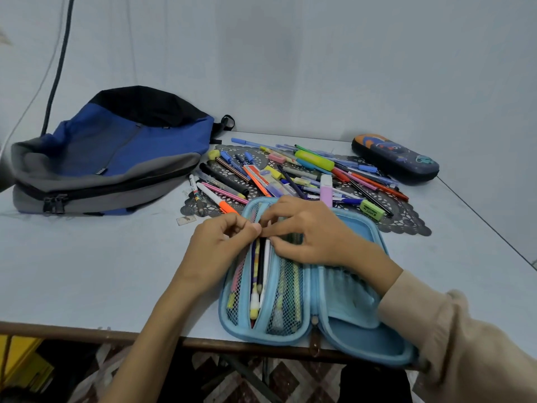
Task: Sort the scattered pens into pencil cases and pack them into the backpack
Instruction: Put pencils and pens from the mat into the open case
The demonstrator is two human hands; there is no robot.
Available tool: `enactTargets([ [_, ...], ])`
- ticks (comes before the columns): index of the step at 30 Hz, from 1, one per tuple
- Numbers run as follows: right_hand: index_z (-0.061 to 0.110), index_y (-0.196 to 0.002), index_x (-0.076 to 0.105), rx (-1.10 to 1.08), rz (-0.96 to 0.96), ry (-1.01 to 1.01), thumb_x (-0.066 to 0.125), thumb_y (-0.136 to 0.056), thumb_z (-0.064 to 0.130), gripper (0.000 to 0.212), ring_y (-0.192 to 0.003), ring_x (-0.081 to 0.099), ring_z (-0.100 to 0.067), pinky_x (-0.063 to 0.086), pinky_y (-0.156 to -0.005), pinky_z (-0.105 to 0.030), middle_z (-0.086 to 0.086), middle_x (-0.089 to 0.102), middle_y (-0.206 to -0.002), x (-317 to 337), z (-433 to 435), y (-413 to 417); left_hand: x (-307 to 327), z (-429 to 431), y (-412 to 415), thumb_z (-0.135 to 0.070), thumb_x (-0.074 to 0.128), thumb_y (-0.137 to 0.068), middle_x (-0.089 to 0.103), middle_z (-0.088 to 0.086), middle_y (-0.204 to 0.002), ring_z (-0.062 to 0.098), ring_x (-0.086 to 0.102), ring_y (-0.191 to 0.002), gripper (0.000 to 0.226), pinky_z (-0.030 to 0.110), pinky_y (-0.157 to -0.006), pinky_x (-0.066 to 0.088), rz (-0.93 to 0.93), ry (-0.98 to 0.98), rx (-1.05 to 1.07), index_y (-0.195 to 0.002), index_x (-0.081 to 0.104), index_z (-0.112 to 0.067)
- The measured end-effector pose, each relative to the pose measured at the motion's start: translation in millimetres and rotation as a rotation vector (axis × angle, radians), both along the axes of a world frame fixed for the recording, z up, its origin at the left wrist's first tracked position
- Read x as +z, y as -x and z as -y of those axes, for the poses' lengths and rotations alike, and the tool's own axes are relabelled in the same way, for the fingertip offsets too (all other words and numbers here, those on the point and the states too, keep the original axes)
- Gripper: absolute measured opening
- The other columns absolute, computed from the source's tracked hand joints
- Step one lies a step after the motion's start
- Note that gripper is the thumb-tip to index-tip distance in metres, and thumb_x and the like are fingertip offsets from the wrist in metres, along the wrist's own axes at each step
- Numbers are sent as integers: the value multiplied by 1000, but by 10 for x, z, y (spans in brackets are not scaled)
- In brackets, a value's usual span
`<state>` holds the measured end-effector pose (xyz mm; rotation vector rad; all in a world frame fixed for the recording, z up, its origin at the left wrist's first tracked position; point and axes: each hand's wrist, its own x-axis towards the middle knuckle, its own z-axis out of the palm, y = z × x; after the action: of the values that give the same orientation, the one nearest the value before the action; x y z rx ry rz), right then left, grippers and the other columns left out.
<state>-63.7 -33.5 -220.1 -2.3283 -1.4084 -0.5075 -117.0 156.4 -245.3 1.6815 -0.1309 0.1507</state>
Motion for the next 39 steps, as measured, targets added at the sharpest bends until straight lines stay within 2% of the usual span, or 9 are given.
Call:
enactTargets([
  [8, 14, -93, 77, 0, -183, -29, 57, -88, 24, 23, -91, 58, -13, 50, -75, -44, 4, 68, -99, 13, -18, -40, -29, 13, 14, -48, 68, -79, 68, 18, -80, 45, 61, -82, 31, 64, -81, 50, 54, -54, 23, -79, 69, -16],
  [11, 16, -103, 75, -61, -479, -228, 61, -91, 22, 19, -80, 62, -12, 49, -63, -24, 1, 71, -96, 113, 61, -100, -17, 6, 22, -44, 70, -79, 65, 22, -80, 47, 60, -80, 30, 65, -82, 49, 35, -14, 22, -76, 69, -15],
  [14, 15, -106, 73, -349, -396, -432, 63, -90, 11, 19, -84, 59, -11, 41, -64, -17, 1, 67, -99, 231, 230, -371, -27, 4, 27, -41, 72, -78, 64, 28, -83, 43, 60, -75, 30, 67, -83, 48, 5, 55, 14, -75, 68, -11],
  [17, 17, -126, 61, -783, -369, -228, 64, -88, 24, 38, -107, 56, -22, 44, -84, -30, -11, 57, -121, 284, 477, -811, -33, 4, 33, -39, 75, -76, 63, 33, -86, 47, 60, -77, 31, 68, -85, 48, -29, 118, 3, -75, 68, -8],
  [20, 9, -130, 55, -879, -606, -22, 69, -87, 37, 54, -102, 54, -23, 42, -82, -31, -15, 56, -131, 224, 614, -1030, -40, 5, 37, -35, 74, -77, 63, 33, -87, 37, 60, -76, 28, 67, -85, 48, -44, 158, -10, -76, 68, -7],
  [26, 9, -115, 65, -740, -586, -520, 78, -78, 10, 39, -80, 59, -14, 52, -65, -22, -11, 64, -107, 356, 538, -889, -38, -12, 47, -38, 75, -75, 63, 36, -90, 44, 61, -80, 30, 70, -86, 46, -56, 191, -25, -76, 69, -9],
  [30, 16, -109, 67, -535, -474, -920, 80, -77, 14, 35, -72, 60, -16, 55, -65, -29, -1, 61, -88, 660, 334, -561, -51, -4, 55, -27, 74, -83, 64, 33, -88, 37, 61, -76, 23, 63, -85, 49, -73, 208, -24, -77, 68, -5],
  [34, 6, -108, 67, -362, -843, -639, 83, -72, 16, 41, -54, 62, -11, 51, -49, -22, -4, 70, -78, 577, -63, -32, -57, 3, 57, -25, 70, -87, 63, 22, -78, 30, 58, -72, 24, 54, -75, 49, -75, 218, -27, -77, 66, -3],
  [39, 20, -93, 70, -432, -632, -309, 83, -64, 50, 43, -62, 54, -7, 39, -57, -26, 4, 66, -77, 270, -261, 90, -35, 8, 65, -43, 71, -74, 58, 31, -86, 28, 53, -75, 34, 44, -72, 40, -49, 193, 12, -75, 67, -9],
])
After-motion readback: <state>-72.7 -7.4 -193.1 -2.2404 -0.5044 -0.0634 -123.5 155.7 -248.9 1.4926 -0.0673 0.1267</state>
